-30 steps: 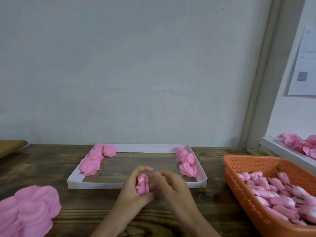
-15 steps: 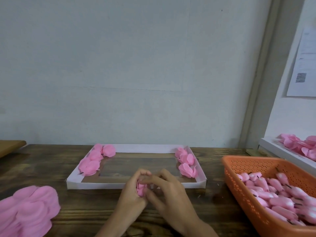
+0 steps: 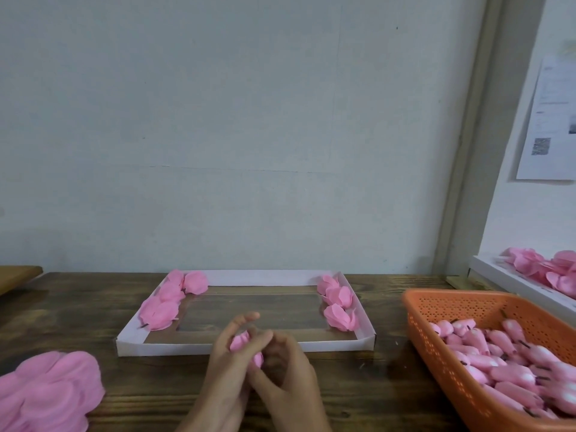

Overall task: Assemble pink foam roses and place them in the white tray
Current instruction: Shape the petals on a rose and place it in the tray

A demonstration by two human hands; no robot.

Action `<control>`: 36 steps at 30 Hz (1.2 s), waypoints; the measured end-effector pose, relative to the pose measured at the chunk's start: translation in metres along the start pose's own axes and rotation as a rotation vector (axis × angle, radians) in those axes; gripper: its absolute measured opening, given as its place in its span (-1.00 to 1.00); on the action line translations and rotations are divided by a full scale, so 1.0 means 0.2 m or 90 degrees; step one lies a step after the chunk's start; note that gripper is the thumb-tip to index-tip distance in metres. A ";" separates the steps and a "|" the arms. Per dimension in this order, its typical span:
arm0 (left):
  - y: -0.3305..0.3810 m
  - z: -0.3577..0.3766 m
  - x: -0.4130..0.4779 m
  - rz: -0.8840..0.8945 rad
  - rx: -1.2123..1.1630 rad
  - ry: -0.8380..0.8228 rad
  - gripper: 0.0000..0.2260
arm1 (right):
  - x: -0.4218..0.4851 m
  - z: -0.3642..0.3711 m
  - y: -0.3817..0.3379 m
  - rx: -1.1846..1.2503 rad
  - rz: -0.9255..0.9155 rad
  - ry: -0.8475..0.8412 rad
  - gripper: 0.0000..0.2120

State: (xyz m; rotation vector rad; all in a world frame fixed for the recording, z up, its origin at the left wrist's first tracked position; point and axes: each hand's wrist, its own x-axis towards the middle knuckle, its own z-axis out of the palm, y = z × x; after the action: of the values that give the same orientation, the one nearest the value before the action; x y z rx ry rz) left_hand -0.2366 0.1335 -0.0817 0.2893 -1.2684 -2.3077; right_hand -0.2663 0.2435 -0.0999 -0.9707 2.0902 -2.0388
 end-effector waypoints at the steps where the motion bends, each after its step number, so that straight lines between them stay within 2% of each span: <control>1: -0.01 0.01 0.00 0.005 0.011 -0.005 -0.59 | 0.00 0.00 0.01 0.018 0.009 0.013 -0.65; 5: 0.00 0.02 -0.02 0.021 -0.021 -0.027 -0.48 | 0.05 -0.03 -0.01 0.132 0.050 0.012 -0.79; 8: 0.02 0.00 -0.01 -0.007 -0.037 -0.105 -0.45 | 0.07 -0.05 -0.03 0.194 0.057 -0.032 -0.87; 11: 0.04 -0.02 -0.02 -0.048 0.037 -0.218 -0.59 | 0.08 -0.07 -0.04 0.217 0.078 -0.085 -0.81; 12: 0.05 -0.02 -0.02 -0.055 0.048 -0.230 -0.58 | 0.09 -0.07 -0.05 0.228 0.092 -0.106 -0.81; 15: 0.06 -0.05 -0.03 -0.058 0.083 -0.237 -0.35 | 0.09 -0.07 -0.07 0.335 0.164 -0.171 -0.78; 18: 0.08 -0.06 -0.05 -0.040 0.156 -0.250 -0.31 | 0.08 -0.04 -0.11 0.427 0.222 -0.194 -0.63; 21: 0.07 -0.07 -0.04 -0.010 0.198 -0.247 -0.26 | 0.08 -0.04 -0.12 0.463 0.253 -0.190 -0.68; 24: 0.05 -0.03 -0.05 0.016 0.238 -0.197 -0.45 | 0.08 -0.03 -0.11 0.456 0.263 -0.186 -0.80; 27: 0.04 -0.01 -0.05 0.006 0.188 -0.101 -0.53 | 0.06 -0.01 -0.13 0.498 0.303 -0.193 -0.76; 29: 0.06 -0.01 -0.04 -0.017 0.142 -0.053 -0.57 | 0.05 -0.01 -0.14 0.488 0.285 -0.217 -0.69; 32: 0.06 0.00 -0.04 -0.035 0.144 -0.061 -0.44 | 0.04 -0.01 -0.13 0.418 0.218 -0.209 -0.62; 34: 0.04 0.00 -0.04 -0.028 0.155 -0.075 -0.44 | 0.04 0.00 -0.12 0.387 0.204 -0.206 -0.57; 36: 0.03 0.00 -0.04 -0.027 0.159 -0.098 -0.44 | 0.04 0.00 -0.12 0.382 0.223 -0.217 -0.60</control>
State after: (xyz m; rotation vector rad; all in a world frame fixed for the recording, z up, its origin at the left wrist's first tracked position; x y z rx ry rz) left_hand -0.2265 0.1348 -0.0765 0.2277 -1.6474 -2.2423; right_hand -0.2637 0.2409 -0.0737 -0.7169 1.2530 -1.9552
